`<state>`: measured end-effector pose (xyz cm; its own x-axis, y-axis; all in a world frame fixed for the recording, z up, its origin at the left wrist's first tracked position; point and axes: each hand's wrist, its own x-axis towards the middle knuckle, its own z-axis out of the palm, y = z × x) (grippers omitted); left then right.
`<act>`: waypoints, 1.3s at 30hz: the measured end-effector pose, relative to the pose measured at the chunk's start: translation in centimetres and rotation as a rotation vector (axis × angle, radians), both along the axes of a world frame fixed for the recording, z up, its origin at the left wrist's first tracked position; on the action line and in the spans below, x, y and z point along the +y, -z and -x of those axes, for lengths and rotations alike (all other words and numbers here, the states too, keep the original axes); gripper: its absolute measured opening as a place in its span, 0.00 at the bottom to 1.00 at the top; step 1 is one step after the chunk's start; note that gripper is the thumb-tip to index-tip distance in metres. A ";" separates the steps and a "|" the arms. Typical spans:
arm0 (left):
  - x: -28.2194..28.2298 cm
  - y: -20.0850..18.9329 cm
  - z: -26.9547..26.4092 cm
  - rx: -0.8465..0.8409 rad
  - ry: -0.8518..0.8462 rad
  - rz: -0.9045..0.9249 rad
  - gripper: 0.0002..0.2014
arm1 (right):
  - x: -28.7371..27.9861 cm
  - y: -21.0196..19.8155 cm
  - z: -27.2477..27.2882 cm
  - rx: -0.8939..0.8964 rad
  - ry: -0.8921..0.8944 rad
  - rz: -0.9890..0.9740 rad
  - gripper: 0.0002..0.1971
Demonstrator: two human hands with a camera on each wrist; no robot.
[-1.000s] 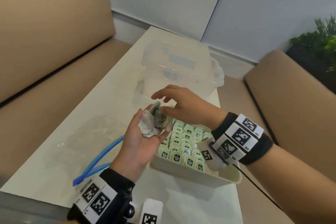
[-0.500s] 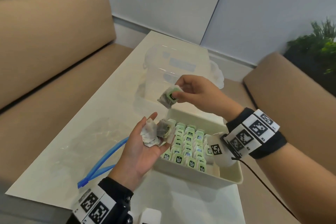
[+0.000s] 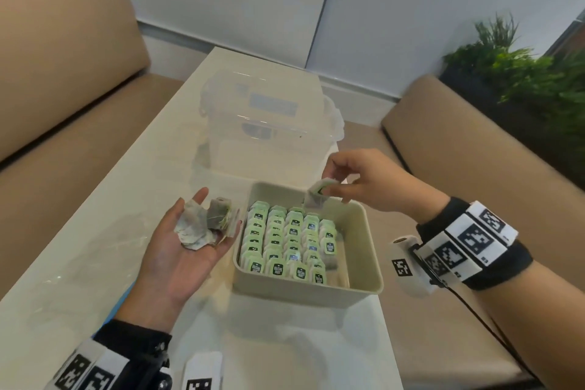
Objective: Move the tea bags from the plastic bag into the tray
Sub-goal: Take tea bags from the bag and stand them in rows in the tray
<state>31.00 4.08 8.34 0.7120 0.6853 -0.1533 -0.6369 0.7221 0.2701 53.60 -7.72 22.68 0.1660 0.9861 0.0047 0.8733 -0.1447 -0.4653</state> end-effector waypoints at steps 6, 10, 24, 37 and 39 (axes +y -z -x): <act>-0.1 0.0 0.4 0.018 -0.006 0.022 0.38 | -1.2 2.8 -2.4 -0.208 0.080 0.145 0.13; -0.1 0.3 0.8 0.035 -0.013 0.031 0.37 | -1.1 5.8 -3.6 -0.259 0.057 0.356 0.15; 0.3 -0.2 1.1 0.106 -0.027 0.062 0.39 | 1.7 11.5 -4.9 -0.410 -0.172 0.913 0.18; 0.8 0.5 0.5 0.063 -0.013 0.037 0.37 | 2.0 11.5 -5.2 -0.433 -0.152 0.905 0.21; 0.6 0.6 0.2 0.055 -0.003 0.024 0.39 | 1.9 11.2 -4.9 -0.448 -0.146 0.900 0.20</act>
<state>30.80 4.67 7.76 0.7001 0.6829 -0.2085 -0.6235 0.7270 0.2877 58.54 -5.83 11.44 0.2089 0.6647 -0.7173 0.9777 -0.1578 0.1384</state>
